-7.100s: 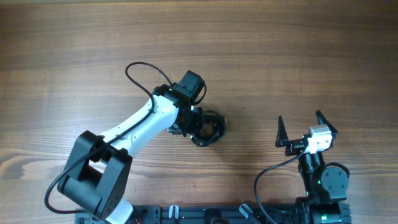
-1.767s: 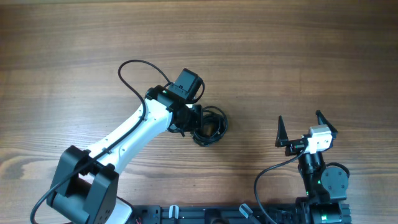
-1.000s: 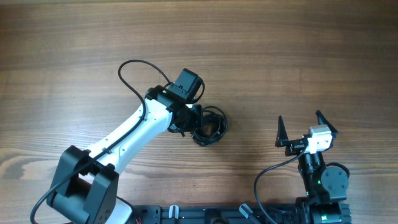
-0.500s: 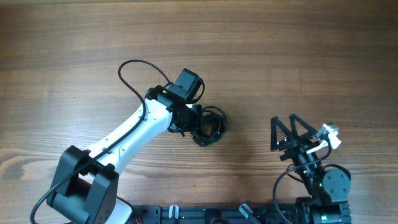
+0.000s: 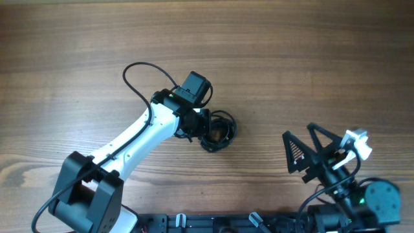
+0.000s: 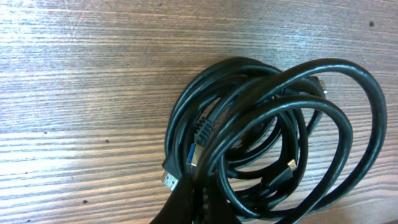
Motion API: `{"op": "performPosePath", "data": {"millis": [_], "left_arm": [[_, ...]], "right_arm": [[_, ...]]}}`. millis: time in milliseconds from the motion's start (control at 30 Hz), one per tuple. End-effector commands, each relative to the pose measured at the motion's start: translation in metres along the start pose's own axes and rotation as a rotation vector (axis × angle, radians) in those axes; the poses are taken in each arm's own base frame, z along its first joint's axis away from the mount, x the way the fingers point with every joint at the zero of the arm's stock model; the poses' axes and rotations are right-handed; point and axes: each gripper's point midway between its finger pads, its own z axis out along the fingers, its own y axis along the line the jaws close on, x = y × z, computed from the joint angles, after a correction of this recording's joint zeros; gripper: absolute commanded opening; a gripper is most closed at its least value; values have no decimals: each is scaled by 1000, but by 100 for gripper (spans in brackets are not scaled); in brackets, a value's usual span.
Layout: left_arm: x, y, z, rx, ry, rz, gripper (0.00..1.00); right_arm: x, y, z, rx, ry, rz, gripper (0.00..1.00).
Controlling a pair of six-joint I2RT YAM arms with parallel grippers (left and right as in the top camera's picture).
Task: Untangle cables
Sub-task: 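Swing the right gripper toward the coil's right side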
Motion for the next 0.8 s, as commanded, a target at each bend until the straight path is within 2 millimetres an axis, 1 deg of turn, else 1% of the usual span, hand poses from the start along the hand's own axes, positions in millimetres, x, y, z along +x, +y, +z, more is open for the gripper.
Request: {"op": "performPosePath", "data": {"millis": [0,67,167,300,367,500,600,767], "left_arm": [[-5,-4,-9,10,-36,1,4],[-5,-4,-9,10,-36,1,4],[-5,-4,-9,10,-36,1,4],[-5,-4,-9,10,-36,1,4],[-5,-4,-9,10,-36,1,4],[-5,-4,-9,10,-36,1,4],[-5,-4,-9,10,-36,1,4],[-5,-4,-9,10,-36,1,4]], "right_arm": [[-14,1,9,68,107,-75,100],[-3,0,21,68,235,-14,100],[23,5,41,-30,415,93,100],[52,-11,63,-9,578,274,100],[66,-14,70,-30,654,333,100],[91,-13,78,-90,800,475,100],[110,-24,84,-57,877,540,100],[132,-29,87,-38,960,563,100]]}}
